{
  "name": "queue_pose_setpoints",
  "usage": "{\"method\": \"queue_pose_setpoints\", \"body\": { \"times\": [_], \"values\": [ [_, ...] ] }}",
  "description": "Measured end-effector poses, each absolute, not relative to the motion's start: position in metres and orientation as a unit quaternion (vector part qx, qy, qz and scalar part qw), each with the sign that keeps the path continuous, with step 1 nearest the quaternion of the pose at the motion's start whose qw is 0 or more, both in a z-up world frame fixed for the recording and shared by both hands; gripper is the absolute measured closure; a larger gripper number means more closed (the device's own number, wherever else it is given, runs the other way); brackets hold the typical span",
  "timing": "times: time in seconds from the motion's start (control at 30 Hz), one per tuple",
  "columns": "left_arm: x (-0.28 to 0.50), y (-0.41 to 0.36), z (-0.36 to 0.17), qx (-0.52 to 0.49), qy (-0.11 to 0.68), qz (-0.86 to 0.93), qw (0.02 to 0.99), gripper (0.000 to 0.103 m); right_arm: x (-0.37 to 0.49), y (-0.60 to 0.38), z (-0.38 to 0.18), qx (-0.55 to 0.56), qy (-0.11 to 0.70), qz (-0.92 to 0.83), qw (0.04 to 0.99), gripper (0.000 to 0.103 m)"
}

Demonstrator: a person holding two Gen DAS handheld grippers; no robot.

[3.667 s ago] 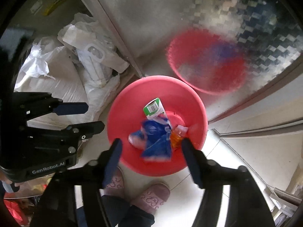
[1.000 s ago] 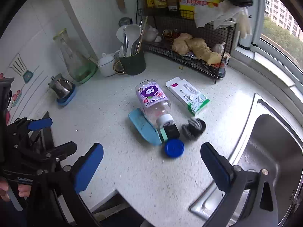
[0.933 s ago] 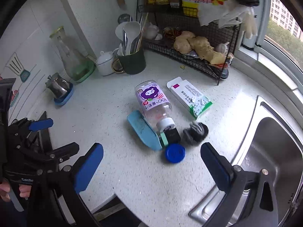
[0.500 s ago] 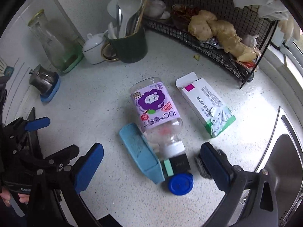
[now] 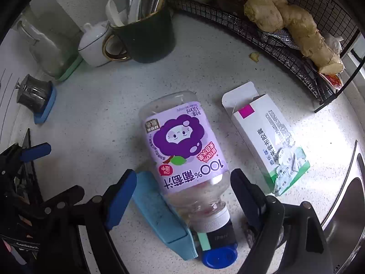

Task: Collect trash
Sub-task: 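Grasp the purple-label juice bottle with the right tool, then grasp the blue scrub brush with the left tool while the right tool holds the bottle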

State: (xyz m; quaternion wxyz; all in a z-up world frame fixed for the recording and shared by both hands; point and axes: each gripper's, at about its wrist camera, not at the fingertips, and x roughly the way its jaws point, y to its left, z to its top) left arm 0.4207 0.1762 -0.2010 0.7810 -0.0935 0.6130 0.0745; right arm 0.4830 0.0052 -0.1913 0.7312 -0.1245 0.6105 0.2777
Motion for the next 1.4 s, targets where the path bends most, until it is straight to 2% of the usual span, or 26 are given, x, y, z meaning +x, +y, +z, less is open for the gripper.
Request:
{"method": "queue_pose_setpoints", "body": {
  "times": [0.13,0.37,0.43,0.73,1.1,1.23,1.3,1.4],
  "values": [
    [0.421,0.182,-0.206,-0.107,0.616,0.073,0.777,0.001,0.490,0.007,-0.200,-0.124,0.620,0.275,0.724,0.026],
    [0.417,0.187,-0.210,-0.117,0.617,0.068,0.775,0.001,0.498,0.018,-0.214,-0.137,0.626,0.272,0.718,0.026],
    [0.415,0.190,-0.209,-0.132,0.610,0.067,0.778,0.001,0.500,0.022,-0.217,-0.137,0.625,0.274,0.718,0.029],
    [0.410,0.183,-0.206,-0.149,0.613,0.050,0.774,0.001,0.489,0.031,-0.203,-0.146,0.584,0.274,0.750,0.031],
    [0.416,0.149,-0.209,-0.210,0.616,0.011,0.759,0.001,0.461,-0.043,-0.129,-0.092,0.544,0.234,0.801,0.031],
    [0.428,0.130,-0.217,-0.210,0.626,0.015,0.751,0.001,0.453,-0.072,-0.128,-0.090,0.546,0.201,0.808,0.031],
    [0.434,0.122,-0.219,-0.213,0.625,0.015,0.751,0.006,0.448,-0.087,-0.132,-0.090,0.551,0.183,0.809,0.031],
    [0.447,0.108,-0.224,-0.207,0.625,0.012,0.752,0.007,0.437,-0.109,-0.139,-0.073,0.564,0.161,0.807,0.031]
  ]
}}
